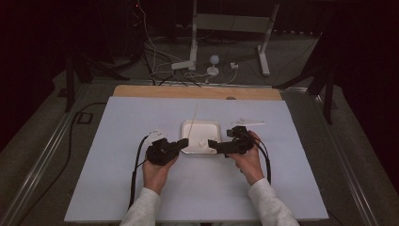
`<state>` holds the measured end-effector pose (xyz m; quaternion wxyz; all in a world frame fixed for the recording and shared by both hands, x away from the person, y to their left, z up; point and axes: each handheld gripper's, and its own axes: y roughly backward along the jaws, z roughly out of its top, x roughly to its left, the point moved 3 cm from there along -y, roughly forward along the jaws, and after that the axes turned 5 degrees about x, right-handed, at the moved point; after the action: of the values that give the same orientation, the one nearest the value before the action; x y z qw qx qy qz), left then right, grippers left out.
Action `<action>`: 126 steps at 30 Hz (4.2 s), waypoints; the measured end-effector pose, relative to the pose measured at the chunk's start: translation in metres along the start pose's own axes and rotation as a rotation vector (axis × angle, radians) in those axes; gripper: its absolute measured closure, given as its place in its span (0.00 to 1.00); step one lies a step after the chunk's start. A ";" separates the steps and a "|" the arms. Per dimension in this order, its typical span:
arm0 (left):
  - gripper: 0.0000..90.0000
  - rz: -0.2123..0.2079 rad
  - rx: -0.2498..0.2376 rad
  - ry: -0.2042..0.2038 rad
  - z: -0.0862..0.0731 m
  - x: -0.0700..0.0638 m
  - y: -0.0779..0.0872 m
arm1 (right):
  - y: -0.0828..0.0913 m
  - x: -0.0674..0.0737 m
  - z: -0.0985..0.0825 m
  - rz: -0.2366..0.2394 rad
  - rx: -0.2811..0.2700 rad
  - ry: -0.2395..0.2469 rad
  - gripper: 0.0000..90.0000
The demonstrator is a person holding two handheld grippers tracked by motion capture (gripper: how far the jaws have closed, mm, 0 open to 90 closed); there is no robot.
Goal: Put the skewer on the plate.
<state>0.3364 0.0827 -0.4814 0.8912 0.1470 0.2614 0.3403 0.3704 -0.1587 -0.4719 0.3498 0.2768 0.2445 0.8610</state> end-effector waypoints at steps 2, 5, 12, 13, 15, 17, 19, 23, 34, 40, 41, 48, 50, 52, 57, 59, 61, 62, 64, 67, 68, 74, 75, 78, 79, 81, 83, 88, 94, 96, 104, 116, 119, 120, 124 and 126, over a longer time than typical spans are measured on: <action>1.00 -0.001 -0.003 0.008 0.001 0.000 -0.002 | 0.003 0.000 -0.002 0.006 -0.007 -0.001 0.00; 1.00 0.001 -0.004 0.015 0.002 0.001 -0.003 | 0.009 -0.001 -0.005 0.012 -0.019 0.004 0.00; 1.00 0.014 -0.004 0.039 0.005 0.005 -0.008 | 0.022 -0.005 -0.014 0.007 -0.041 0.016 0.00; 1.00 0.015 -0.005 0.043 0.005 0.005 -0.009 | 0.024 -0.006 -0.015 0.007 -0.045 0.018 0.00; 1.00 0.018 -0.003 0.052 0.005 0.006 -0.011 | 0.027 -0.007 -0.017 0.003 -0.051 0.021 0.00; 1.00 0.022 0.002 0.057 0.005 0.007 -0.013 | 0.031 -0.009 -0.019 -0.001 -0.057 0.021 0.00; 1.00 0.028 0.007 0.066 0.004 0.008 -0.016 | 0.034 -0.010 -0.021 -0.002 -0.063 0.020 0.00; 1.00 0.040 0.016 0.078 0.003 0.010 -0.021 | 0.041 -0.013 -0.024 -0.007 -0.073 0.021 0.00; 1.00 0.064 0.047 0.116 -0.003 0.014 -0.037 | 0.059 -0.022 -0.041 -0.031 -0.072 0.023 0.00; 1.00 0.073 0.066 0.122 -0.007 0.014 -0.044 | 0.073 -0.028 -0.047 -0.043 -0.085 0.024 0.00; 1.00 0.077 0.068 0.124 -0.007 0.014 -0.044 | 0.075 -0.029 -0.048 -0.045 -0.085 0.022 0.00; 0.99 0.094 0.088 0.136 -0.010 0.016 -0.050 | 0.086 -0.037 -0.054 -0.058 -0.098 0.013 0.00; 0.99 0.099 0.095 0.141 -0.012 0.016 -0.053 | 0.088 -0.039 -0.055 -0.061 -0.103 0.007 0.00; 0.99 0.105 0.105 0.148 -0.014 0.016 -0.056 | 0.091 -0.040 -0.055 -0.062 -0.108 0.005 0.00; 0.99 0.125 0.120 0.169 -0.018 0.016 -0.063 | 0.093 -0.040 -0.054 -0.063 -0.116 0.006 0.00; 0.99 0.127 0.128 0.177 -0.019 0.016 -0.065 | 0.093 -0.040 -0.055 -0.063 -0.115 0.008 0.00; 0.99 0.132 0.134 0.185 -0.020 0.017 -0.066 | 0.093 -0.040 -0.055 -0.062 -0.112 0.009 0.00; 0.99 0.134 0.136 0.189 -0.020 0.017 -0.067 | 0.092 -0.040 -0.055 -0.063 -0.111 0.010 0.00; 0.99 0.148 0.139 0.196 -0.022 0.017 -0.068 | 0.092 -0.040 -0.055 -0.063 -0.110 0.012 0.00; 0.99 0.163 0.149 0.209 -0.023 0.019 -0.069 | 0.093 -0.040 -0.055 -0.062 -0.112 0.009 0.00; 0.99 0.166 0.149 0.213 -0.024 0.019 -0.069 | 0.093 -0.040 -0.055 -0.062 -0.113 0.009 0.00; 0.81 0.148 0.142 0.227 -0.025 0.019 -0.070 | 0.093 -0.040 -0.055 -0.061 -0.114 0.009 0.00; 0.75 0.137 0.139 0.231 -0.025 0.019 -0.070 | 0.093 -0.039 -0.055 -0.061 -0.113 0.010 0.00; 0.62 0.120 0.123 0.238 -0.023 0.019 -0.069 | 0.092 -0.039 -0.055 -0.061 -0.113 0.012 0.00; 0.59 0.113 0.121 0.239 -0.023 0.019 -0.068 | 0.092 -0.039 -0.055 -0.060 -0.113 0.012 0.00; 0.52 0.103 0.110 0.243 -0.021 0.020 -0.066 | 0.092 -0.039 -0.055 -0.058 -0.114 0.012 0.00; 0.44 0.092 0.093 0.245 -0.018 0.020 -0.063 | 0.092 -0.039 -0.055 -0.056 -0.117 0.014 0.00; 0.29 0.102 0.072 0.210 -0.011 0.020 -0.052 | 0.093 -0.039 -0.055 -0.052 -0.125 0.013 0.00; 0.18 0.094 0.047 0.166 -0.002 0.020 -0.036 | 0.094 -0.039 -0.057 -0.053 -0.129 0.014 0.00; 0.17 0.089 0.031 0.162 0.000 0.020 -0.029 | 0.093 -0.039 -0.057 -0.050 -0.128 0.015 0.00; 0.03 0.078 -0.004 0.084 0.009 0.021 0.003 | 0.094 -0.035 -0.059 -0.056 -0.133 0.044 0.00; 0.01 0.118 -0.057 -0.068 0.004 0.025 0.047 | 0.100 -0.032 -0.066 -0.066 -0.155 0.104 0.00; 0.01 0.122 -0.067 -0.094 0.001 0.028 0.058 | 0.103 -0.032 -0.069 -0.076 -0.173 0.112 0.00; 0.01 0.127 -0.070 -0.098 0.000 0.030 0.062 | 0.103 -0.033 -0.069 -0.075 -0.176 0.110 0.00; 0.01 0.149 -0.073 -0.113 -0.006 0.034 0.073 | 0.105 -0.034 -0.073 -0.080 -0.185 0.115 0.00; 0.01 0.161 -0.077 -0.123 -0.009 0.035 0.078 | 0.105 -0.035 -0.075 -0.080 -0.190 0.118 0.00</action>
<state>0.3124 0.1641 -0.4673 0.8804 0.1536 0.1801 0.4109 0.2938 -0.2684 -0.4721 0.3937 0.1810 0.1929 0.8804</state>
